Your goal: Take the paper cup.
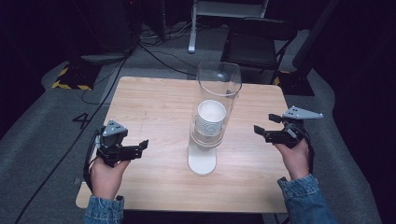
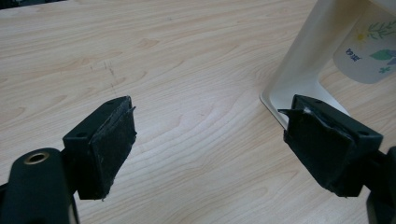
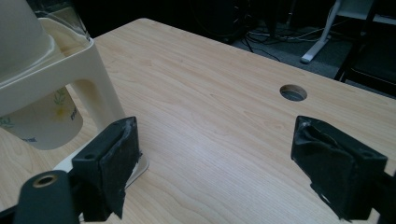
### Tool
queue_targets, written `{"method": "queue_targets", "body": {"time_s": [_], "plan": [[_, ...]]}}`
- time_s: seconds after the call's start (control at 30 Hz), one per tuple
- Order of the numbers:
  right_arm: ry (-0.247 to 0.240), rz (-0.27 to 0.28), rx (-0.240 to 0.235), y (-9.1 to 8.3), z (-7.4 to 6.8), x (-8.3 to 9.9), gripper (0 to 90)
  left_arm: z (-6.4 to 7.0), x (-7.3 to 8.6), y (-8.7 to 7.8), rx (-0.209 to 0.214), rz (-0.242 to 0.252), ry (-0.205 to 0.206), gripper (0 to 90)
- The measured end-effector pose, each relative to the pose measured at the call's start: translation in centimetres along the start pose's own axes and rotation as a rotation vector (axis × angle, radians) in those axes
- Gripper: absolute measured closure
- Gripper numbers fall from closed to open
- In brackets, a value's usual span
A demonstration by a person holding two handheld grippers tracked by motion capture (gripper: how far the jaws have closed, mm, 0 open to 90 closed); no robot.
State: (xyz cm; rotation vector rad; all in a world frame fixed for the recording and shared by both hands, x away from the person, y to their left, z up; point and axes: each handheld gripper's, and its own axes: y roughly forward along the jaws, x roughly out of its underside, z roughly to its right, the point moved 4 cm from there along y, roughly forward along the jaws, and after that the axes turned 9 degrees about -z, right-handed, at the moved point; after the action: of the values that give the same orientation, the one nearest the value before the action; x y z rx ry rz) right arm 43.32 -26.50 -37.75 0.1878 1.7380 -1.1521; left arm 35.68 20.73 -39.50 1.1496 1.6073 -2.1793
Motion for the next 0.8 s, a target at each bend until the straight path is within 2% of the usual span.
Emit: {"method": "queue_targets", "body": {"time_s": [0.3, 0.33, 0.5, 0.6, 0.63, 0.67, 0.8], "plan": [[-0.015, 0.008, -0.018, 0.6, -0.9, -0.4, 12.6, -0.1, 0.2, 0.4, 0.003, -0.016, 0.007, 16.5], [-0.015, 0.012, -0.023, 0.6, -1.1, -0.4, 11.6, 0.0, 0.2, 0.5, 0.005, -0.016, -0.002, 16.5], [-0.048, 0.01, -0.047, 1.0, -2.2, -0.5, 10.8, 0.0, 0.2, 0.2, 0.007, -0.006, -0.001, 16.5], [-0.088, -0.001, -0.076, 1.6, -3.7, -0.6, 10.8, 0.2, 0.0, 0.3, 0.01, -0.005, -0.006, 16.5], [-0.088, -0.001, -0.076, 1.6, -3.7, -0.6, 10.8, 0.2, 0.0, 0.3, 0.01, -0.005, -0.006, 16.5], [-0.104, -0.007, -0.101, 1.9, -4.5, -0.6, 10.7, 0.3, -0.1, 0.4, 0.01, -0.006, -0.006, 16.6], [-0.14, -0.013, -0.14, 2.4, -5.9, -0.6, 10.6, 0.5, -0.3, 0.7, 0.008, -0.015, 0.01, 16.6]]}}
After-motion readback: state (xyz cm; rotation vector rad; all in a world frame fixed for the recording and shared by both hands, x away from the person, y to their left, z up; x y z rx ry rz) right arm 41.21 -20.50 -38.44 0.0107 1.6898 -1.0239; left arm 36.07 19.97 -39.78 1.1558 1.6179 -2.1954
